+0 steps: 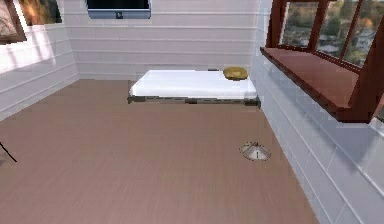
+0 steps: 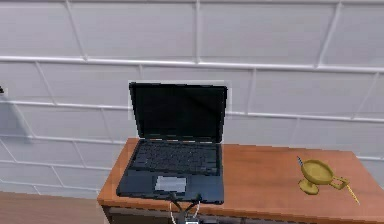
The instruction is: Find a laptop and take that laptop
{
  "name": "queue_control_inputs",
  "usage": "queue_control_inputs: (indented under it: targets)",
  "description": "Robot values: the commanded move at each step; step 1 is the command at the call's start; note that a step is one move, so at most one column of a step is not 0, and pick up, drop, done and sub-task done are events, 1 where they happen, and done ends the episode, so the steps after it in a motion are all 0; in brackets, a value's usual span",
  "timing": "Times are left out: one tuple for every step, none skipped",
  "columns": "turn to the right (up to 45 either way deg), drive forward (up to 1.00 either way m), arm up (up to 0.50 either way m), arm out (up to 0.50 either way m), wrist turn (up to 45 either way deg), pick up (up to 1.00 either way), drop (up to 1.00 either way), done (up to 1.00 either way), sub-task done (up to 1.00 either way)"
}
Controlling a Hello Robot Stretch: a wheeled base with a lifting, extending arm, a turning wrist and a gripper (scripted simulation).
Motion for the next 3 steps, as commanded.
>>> queue_control_inputs:
  targets:
    - [0.0,0.0,0.0,0.0,0.0,1.0,0.0,0.0,0.0]
    - [0.0,0.0,0.1,0.0,0.0,0.0,0.0,0.0,0.0]
    - [0.0,0.0,0.0,0.0,0.0,0.0,0.0,1.0,0.0]
